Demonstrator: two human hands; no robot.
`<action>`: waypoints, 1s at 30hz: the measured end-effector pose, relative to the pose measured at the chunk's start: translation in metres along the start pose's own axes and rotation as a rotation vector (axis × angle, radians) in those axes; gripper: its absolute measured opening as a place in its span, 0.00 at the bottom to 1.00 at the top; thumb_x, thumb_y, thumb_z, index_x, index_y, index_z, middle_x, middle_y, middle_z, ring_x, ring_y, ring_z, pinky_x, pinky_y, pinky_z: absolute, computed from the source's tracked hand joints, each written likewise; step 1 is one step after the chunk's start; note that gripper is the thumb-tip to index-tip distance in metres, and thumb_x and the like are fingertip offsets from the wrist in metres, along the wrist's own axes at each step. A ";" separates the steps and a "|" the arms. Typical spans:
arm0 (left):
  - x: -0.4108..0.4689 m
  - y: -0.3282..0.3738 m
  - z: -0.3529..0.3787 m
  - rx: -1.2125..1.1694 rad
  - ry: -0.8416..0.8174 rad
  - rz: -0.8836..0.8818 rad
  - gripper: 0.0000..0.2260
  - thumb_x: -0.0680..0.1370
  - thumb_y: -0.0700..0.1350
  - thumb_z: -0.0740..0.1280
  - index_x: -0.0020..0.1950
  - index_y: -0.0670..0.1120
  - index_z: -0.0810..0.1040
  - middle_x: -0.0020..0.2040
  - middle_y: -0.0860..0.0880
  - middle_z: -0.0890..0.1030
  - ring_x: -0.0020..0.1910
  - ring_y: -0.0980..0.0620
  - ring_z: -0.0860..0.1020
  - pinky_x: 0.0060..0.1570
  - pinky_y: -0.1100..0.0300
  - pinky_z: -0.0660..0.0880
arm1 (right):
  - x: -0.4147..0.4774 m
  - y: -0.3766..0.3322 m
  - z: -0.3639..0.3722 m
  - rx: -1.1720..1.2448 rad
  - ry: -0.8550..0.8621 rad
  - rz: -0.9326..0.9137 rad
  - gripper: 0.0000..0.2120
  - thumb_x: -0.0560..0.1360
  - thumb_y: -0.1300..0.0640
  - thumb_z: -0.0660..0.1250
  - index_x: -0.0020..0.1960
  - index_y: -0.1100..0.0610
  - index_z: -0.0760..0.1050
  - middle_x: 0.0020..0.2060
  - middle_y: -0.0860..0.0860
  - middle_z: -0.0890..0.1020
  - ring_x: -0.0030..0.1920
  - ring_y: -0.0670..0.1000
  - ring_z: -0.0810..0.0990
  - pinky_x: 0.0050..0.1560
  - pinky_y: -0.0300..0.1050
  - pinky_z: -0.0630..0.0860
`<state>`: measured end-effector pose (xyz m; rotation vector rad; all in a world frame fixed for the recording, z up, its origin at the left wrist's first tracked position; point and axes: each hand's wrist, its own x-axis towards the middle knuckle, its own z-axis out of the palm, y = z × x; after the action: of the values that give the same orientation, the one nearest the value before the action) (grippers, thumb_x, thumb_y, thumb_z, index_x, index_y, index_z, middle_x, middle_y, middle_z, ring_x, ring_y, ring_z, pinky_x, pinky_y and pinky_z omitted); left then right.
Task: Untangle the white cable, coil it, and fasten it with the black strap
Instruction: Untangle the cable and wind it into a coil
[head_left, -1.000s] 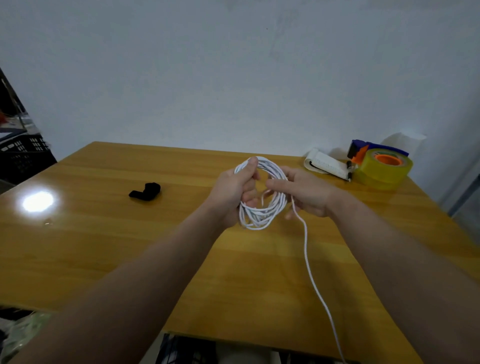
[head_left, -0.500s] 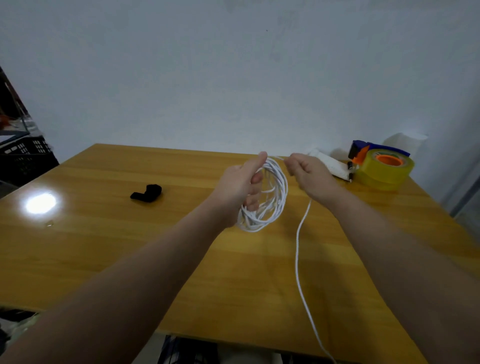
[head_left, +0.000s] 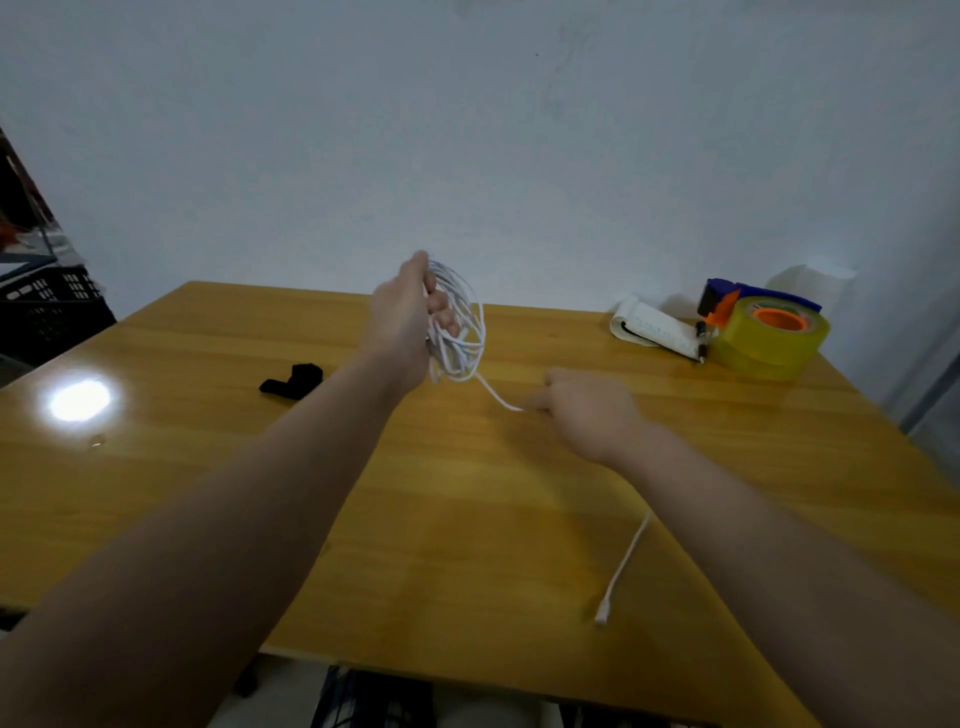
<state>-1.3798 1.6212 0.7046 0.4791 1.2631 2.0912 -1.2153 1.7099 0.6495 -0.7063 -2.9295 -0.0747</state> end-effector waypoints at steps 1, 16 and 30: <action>0.000 -0.004 0.002 0.016 0.000 -0.002 0.15 0.81 0.46 0.57 0.35 0.45 0.64 0.21 0.51 0.64 0.19 0.53 0.64 0.25 0.62 0.65 | -0.001 -0.009 -0.008 -0.110 0.000 -0.086 0.19 0.80 0.59 0.54 0.65 0.42 0.73 0.45 0.51 0.68 0.52 0.57 0.76 0.34 0.44 0.60; -0.021 -0.020 0.012 0.587 -0.295 0.059 0.15 0.81 0.42 0.57 0.36 0.42 0.73 0.29 0.47 0.73 0.30 0.52 0.73 0.35 0.58 0.70 | 0.008 -0.012 -0.076 0.265 0.309 -0.362 0.07 0.72 0.54 0.71 0.42 0.57 0.76 0.34 0.42 0.72 0.39 0.49 0.73 0.40 0.49 0.71; -0.047 -0.024 0.011 0.698 -0.566 -0.012 0.20 0.77 0.61 0.62 0.31 0.49 0.71 0.25 0.51 0.62 0.22 0.53 0.61 0.25 0.62 0.62 | 0.005 0.048 -0.078 0.761 0.335 0.000 0.19 0.66 0.53 0.77 0.33 0.56 0.65 0.27 0.47 0.65 0.27 0.42 0.61 0.29 0.35 0.60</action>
<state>-1.3310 1.6046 0.6894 1.2542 1.5822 1.2947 -1.1891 1.7483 0.7280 -0.4943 -2.3496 0.7899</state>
